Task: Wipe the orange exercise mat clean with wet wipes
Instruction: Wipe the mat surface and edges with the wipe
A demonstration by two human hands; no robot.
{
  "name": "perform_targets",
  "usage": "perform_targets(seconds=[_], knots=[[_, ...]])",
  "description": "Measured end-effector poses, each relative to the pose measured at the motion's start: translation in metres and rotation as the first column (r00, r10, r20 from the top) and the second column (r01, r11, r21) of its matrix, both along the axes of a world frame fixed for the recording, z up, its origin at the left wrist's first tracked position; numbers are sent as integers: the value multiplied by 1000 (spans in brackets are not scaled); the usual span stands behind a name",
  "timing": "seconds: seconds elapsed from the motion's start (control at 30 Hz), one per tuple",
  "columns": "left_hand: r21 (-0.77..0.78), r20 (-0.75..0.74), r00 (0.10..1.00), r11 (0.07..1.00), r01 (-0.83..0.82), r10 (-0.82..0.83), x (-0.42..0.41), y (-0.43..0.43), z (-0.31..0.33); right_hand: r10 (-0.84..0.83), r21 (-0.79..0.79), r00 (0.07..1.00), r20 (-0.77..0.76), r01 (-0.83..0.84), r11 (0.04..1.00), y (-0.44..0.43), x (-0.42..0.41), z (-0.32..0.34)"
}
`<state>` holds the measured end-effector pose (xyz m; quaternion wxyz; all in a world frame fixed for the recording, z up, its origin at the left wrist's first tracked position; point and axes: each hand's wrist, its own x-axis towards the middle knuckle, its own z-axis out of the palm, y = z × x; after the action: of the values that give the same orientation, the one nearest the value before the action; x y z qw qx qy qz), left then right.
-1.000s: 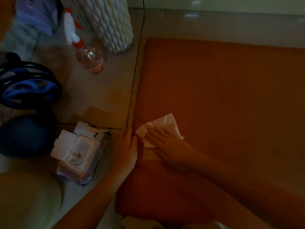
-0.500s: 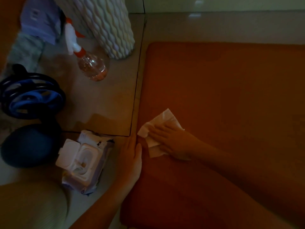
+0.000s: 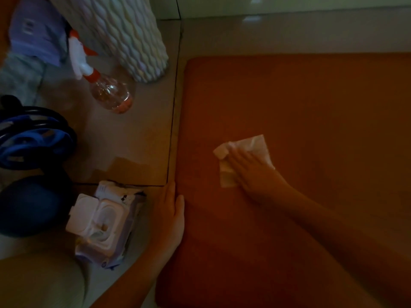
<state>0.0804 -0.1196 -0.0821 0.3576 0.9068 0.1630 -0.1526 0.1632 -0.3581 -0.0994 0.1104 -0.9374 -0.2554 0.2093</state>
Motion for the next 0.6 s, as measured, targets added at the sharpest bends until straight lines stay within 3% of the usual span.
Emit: perform_targets(seconds=[0.13, 0.27, 0.37, 0.5, 0.6], knots=[[43, -33, 998, 998, 45, -44, 1, 2, 0, -222, -43, 975, -14, 222, 974, 19, 17, -3], [93, -1, 995, 991, 96, -97, 20, 0, 2, -66, 87, 994, -91, 74, 993, 13, -30, 6], [148, 3, 990, 979, 142, -144, 38, -6, -1, -34, 43, 993, -114, 39, 998, -17, -47, 12], [247, -11, 988, 957, 153, -155, 40, -9, -5, -114, -42, 993, -35, 112, 993, -33, -5, 3], [224, 23, 990, 966, 129, -137, 46, -6, -6, -248, -47, 968, -28, 246, 968, -19, 28, 1]])
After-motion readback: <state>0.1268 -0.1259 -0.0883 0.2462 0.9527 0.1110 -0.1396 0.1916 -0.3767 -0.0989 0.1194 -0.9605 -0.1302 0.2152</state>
